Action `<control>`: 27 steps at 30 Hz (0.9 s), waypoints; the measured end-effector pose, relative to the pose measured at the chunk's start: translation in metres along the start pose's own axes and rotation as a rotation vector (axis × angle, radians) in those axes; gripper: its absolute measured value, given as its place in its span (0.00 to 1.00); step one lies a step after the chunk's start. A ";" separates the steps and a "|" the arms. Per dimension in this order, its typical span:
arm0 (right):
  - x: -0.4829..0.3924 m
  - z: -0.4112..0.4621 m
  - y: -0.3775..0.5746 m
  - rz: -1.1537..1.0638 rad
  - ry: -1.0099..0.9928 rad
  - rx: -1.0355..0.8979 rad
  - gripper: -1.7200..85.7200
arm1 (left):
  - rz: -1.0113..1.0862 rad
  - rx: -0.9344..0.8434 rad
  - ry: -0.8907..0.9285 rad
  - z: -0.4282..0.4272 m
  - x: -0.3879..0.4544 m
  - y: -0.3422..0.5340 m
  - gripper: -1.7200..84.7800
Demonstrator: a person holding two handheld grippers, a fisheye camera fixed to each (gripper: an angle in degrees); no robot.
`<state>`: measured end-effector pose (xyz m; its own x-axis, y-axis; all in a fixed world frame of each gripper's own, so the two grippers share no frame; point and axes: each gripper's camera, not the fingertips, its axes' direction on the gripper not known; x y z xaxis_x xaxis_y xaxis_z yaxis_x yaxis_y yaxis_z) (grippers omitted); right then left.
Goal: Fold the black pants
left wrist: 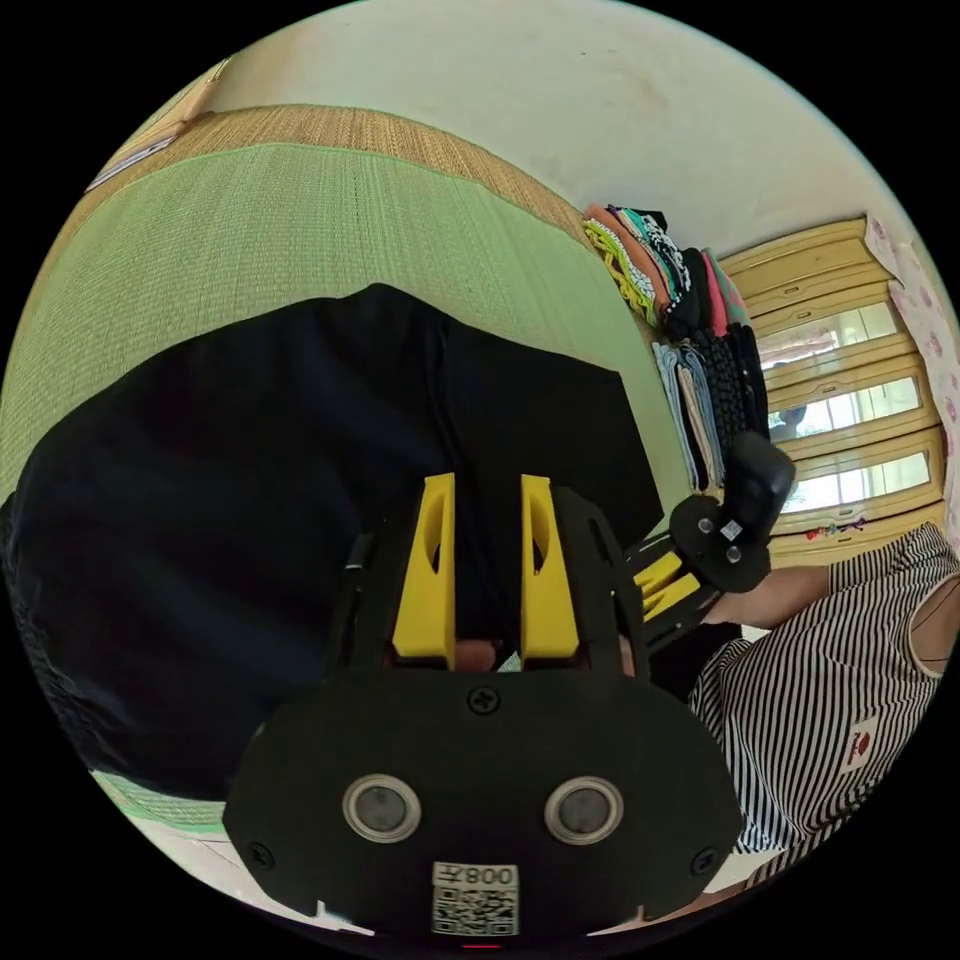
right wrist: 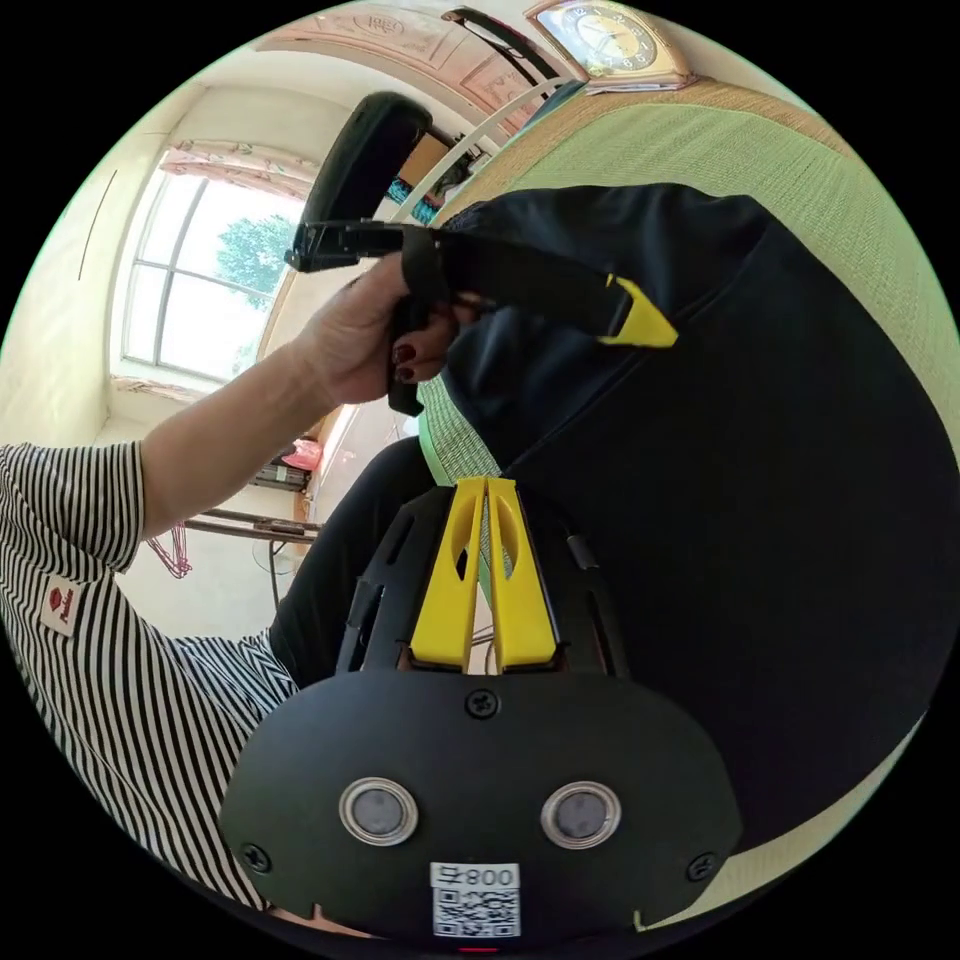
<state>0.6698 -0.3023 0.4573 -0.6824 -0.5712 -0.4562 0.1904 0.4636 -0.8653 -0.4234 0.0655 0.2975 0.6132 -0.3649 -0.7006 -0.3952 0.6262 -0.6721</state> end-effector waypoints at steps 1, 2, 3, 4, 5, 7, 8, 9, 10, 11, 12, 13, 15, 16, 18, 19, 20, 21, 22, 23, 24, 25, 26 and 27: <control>0.001 -0.006 -0.002 0.003 0.023 0.020 0.02 | -0.001 -0.028 -0.054 0.005 0.001 0.004 0.10; 0.005 -0.017 -0.008 0.011 0.070 0.049 0.02 | -0.009 -0.056 -0.110 0.011 0.001 0.007 0.09; 0.011 -0.028 -0.016 0.024 0.104 0.073 0.02 | -0.007 -0.067 -0.124 0.014 0.002 0.008 0.09; 0.016 -0.033 -0.021 0.033 0.116 0.083 0.02 | -0.001 -0.053 -0.138 0.015 0.002 0.011 0.08; 0.025 -0.041 -0.031 0.049 0.136 0.096 0.02 | 0.007 -0.050 -0.136 0.016 0.003 0.013 0.07; 0.037 -0.052 -0.049 0.075 0.180 0.123 0.02 | 0.008 -0.039 -0.145 0.018 0.003 0.018 0.07; 0.044 -0.057 -0.061 0.085 0.207 0.140 0.02 | 0.007 -0.029 -0.151 0.019 0.003 0.021 0.07; 0.051 -0.059 -0.073 0.096 0.235 0.145 0.02 | 0.008 -0.026 -0.154 0.020 0.003 0.023 0.06; 0.054 -0.059 -0.079 0.106 0.251 0.146 0.02 | 0.010 -0.022 -0.158 0.021 0.003 0.025 0.06; 0.061 -0.058 -0.090 0.124 0.279 0.140 0.02 | 0.007 -0.017 -0.157 0.023 0.002 0.028 0.06; 0.068 -0.055 -0.100 0.141 0.300 0.123 0.02 | 0.008 -0.015 -0.156 0.024 0.002 0.030 0.06; 0.071 -0.052 -0.103 0.150 0.313 0.108 0.02 | 0.006 -0.010 -0.153 0.026 0.001 0.032 0.06; 0.078 -0.048 -0.110 0.164 0.282 0.113 0.02 | -0.004 0.002 -0.145 0.029 -0.001 0.037 0.06; 0.079 -0.048 -0.111 0.168 0.277 0.113 0.02 | -0.009 0.009 -0.141 0.031 -0.002 0.040 0.06; 0.076 -0.051 -0.113 0.178 0.288 0.111 0.02 | -0.025 0.038 -0.125 0.030 -0.001 0.045 0.05; 0.073 -0.052 -0.113 0.171 0.295 0.116 0.02 | -0.029 0.072 -0.124 0.027 0.002 0.050 0.05; 0.068 -0.056 -0.112 0.152 0.304 0.138 0.02 | -0.027 0.102 -0.129 0.025 0.007 0.056 0.05; 0.064 -0.058 -0.112 0.139 0.297 0.158 0.02 | -0.020 0.114 -0.129 0.024 0.010 0.060 0.04; 0.062 -0.059 -0.112 0.134 0.290 0.164 0.02 | -0.006 0.123 -0.121 0.025 0.016 0.067 0.04; 0.061 -0.058 -0.114 0.125 0.285 0.168 0.02 | -0.001 0.111 -0.123 0.029 0.021 0.074 0.04; 0.063 -0.055 -0.118 0.132 0.300 0.162 0.02 | 0.002 0.100 -0.132 0.033 0.024 0.077 0.03; 0.065 -0.053 -0.120 0.140 0.309 0.154 0.02 | 0.001 0.064 -0.162 0.042 0.029 0.083 0.03; 0.071 -0.047 -0.124 0.158 0.323 0.127 0.02 | -0.019 0.010 -0.194 0.053 0.031 0.086 0.03; 0.078 -0.040 -0.127 0.172 0.324 0.090 0.02 | -0.028 -0.016 -0.208 0.059 0.031 0.088 0.03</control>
<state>0.5641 -0.3783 0.5399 -0.8198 -0.2397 -0.5201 0.3735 0.4647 -0.8029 -0.3986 0.1495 0.2306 0.7515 -0.2302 -0.6183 -0.3863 0.6061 -0.6952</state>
